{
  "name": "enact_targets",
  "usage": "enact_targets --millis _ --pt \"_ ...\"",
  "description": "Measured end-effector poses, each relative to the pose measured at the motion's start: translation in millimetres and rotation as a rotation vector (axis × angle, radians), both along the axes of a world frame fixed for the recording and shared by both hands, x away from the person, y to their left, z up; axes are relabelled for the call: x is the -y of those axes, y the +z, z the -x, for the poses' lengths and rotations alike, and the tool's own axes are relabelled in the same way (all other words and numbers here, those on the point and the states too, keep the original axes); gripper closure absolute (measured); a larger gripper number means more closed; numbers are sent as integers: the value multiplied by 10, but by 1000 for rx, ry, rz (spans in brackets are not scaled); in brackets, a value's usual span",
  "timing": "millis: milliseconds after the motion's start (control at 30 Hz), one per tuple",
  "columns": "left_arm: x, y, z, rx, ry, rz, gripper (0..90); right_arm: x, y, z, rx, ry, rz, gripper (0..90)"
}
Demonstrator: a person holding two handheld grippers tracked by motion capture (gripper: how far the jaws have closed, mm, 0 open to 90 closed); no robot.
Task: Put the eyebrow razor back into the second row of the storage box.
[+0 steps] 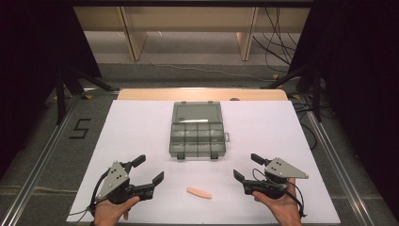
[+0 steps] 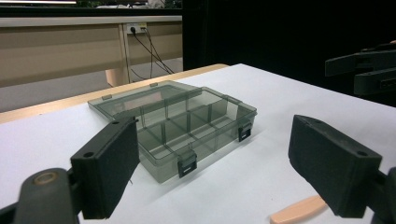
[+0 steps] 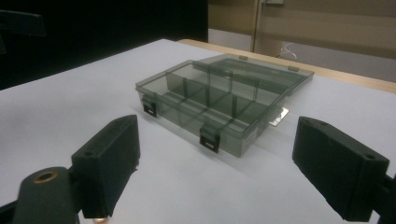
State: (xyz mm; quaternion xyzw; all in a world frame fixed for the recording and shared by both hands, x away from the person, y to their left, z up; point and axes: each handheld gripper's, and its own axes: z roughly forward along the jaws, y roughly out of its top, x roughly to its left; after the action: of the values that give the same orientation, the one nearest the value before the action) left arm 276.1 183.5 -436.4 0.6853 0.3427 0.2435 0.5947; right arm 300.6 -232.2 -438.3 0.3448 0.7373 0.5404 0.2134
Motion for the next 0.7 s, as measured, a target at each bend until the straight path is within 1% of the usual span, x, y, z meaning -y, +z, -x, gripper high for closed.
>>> enact_targets --millis 33,67,100,167,300,333,367,400,433,467,533,567,600,633,667,700 --pt "1 0 0 -1 0 1 162 4 -2 -11 20 -1 4 160" --pt "1 0 -1 0 0 0 162 4 -2 -11 19 0 5 160" --pt "2 0 0 -1 0 0 162 -1 -2 -3 0 3 0 160" --pt "2 0 -1 0 -1 -1 162 -7 -6 -7 3 7 -4 160" --pt "2 0 0 0 0 0 162 -14 -3 -4 -5 6 6 160" --pt "2 0 0 1 0 1 162 -13 -8 -15 19 1 10 160" --pt "2 0 0 0 0 0 162 -15 -10 -18 20 2 8 160" --pt "2 0 0 0 0 0 162 -14 -5 -14 12 1 19 160" --pt "1 0 0 0 0 0 162 -15 -5 -15 11 4 17 160" --pt "1 0 0 0 0 0 162 -17 0 -5 -12 7 21 160" --pt "1 0 0 0 1 1 162 -15 -1 -13 2 2 31 160" --pt "1 1 1 1 1 1 162 -25 -1 -6 -16 4 27 160" --pt "1 1 1 1 1 1 162 -26 -4 -18 1 5 32 161" --pt "1 2 2 2 1 1 162 -32 1 -8 -26 12 28 160" --pt "1 3 2 3 1 1 162 -32 0 -15 -15 11 37 160" --pt "0 3 2 3 2 1 162 -31 -2 -26 9 10 41 160"
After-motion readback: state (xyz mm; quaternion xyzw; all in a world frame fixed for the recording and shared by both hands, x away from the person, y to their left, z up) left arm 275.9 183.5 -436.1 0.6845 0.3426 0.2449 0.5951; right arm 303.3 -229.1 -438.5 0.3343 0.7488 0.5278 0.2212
